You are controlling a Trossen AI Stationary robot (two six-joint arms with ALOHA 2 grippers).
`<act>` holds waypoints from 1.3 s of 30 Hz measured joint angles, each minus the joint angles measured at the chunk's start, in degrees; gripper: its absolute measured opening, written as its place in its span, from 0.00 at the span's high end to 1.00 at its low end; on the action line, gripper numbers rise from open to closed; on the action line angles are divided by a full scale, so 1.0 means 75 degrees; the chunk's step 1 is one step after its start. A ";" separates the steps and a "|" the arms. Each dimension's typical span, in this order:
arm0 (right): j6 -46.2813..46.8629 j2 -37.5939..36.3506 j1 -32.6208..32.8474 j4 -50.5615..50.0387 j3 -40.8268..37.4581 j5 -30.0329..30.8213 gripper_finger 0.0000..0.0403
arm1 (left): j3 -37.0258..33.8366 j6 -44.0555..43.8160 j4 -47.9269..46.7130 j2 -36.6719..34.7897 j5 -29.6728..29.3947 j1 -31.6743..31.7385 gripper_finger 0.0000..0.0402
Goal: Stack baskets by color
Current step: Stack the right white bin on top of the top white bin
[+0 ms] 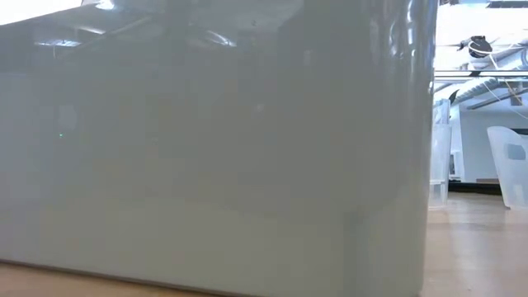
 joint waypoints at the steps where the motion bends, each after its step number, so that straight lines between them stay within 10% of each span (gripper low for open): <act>1: 0.0129 0.0000 0.0000 0.0026 0.0000 0.0096 0.40 | 0.0000 -0.0111 -0.0025 0.0000 -0.0091 -0.0003 0.99; 39: 0.1169 0.0003 -0.0350 0.0754 0.0000 0.2461 0.16 | 0.0000 -0.2662 -0.1142 -0.0006 -0.1326 -0.0003 0.99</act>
